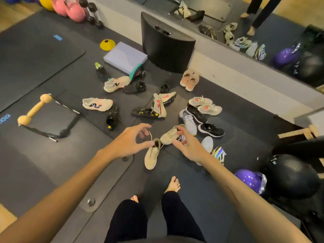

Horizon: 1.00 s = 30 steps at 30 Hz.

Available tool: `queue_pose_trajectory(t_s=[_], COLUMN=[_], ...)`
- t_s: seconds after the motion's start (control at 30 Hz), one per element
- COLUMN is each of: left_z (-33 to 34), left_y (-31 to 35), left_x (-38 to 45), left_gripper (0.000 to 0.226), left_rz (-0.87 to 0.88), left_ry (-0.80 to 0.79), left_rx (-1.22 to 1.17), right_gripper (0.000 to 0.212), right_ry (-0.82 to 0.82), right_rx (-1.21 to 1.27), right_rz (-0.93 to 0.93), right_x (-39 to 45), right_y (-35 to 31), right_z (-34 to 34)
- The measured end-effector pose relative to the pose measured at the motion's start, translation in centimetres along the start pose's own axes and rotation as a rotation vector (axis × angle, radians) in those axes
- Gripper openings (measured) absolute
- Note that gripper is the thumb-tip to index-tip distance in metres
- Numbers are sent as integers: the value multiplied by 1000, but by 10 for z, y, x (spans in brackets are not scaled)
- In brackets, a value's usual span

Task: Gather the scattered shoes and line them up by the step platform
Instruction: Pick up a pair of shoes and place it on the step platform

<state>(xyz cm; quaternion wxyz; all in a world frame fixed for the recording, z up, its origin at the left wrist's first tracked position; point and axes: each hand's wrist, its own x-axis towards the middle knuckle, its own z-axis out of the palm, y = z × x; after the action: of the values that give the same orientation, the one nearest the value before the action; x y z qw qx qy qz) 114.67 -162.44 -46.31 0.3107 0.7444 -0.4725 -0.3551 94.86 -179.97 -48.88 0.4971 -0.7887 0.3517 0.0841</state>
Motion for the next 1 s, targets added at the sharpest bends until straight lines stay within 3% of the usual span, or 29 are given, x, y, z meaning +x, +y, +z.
queue_pose_trajectory(t_s=[0.27,0.47,0.53,0.63,0.7,0.8,0.87,1.0], left_z=[33,111,151,225,281,360,396,436], left_y=[-52,-139,-179,-245,-297,-372,-412,-476], left_x=[88,146,181,235,258,275,279,289], left_gripper=[63,64,56,38,33,52,64,58], left_rz=[-12,-35,-141,-436,-512,-450,-392,-241], left_ry=[15,7,-45,-235,-331,-347,-385,-333], left_rx=[135,282,373,443,544,713,807,964], right_gripper=[78,84,84,85,90,83,70,61], right_ry=[49,19,31,18,47,86,218,424], right_rx=[-89,-194,-243,-366,-376,-497,-684,-791], right_rz=[-79,-82,-47,80,118,96,67,39], right_x=[91,180,221,282,323,382,410,453], right_y=[56,164,216,301,350,406,436,487], right_z=[-10,46,72,120,153,182,188,192])
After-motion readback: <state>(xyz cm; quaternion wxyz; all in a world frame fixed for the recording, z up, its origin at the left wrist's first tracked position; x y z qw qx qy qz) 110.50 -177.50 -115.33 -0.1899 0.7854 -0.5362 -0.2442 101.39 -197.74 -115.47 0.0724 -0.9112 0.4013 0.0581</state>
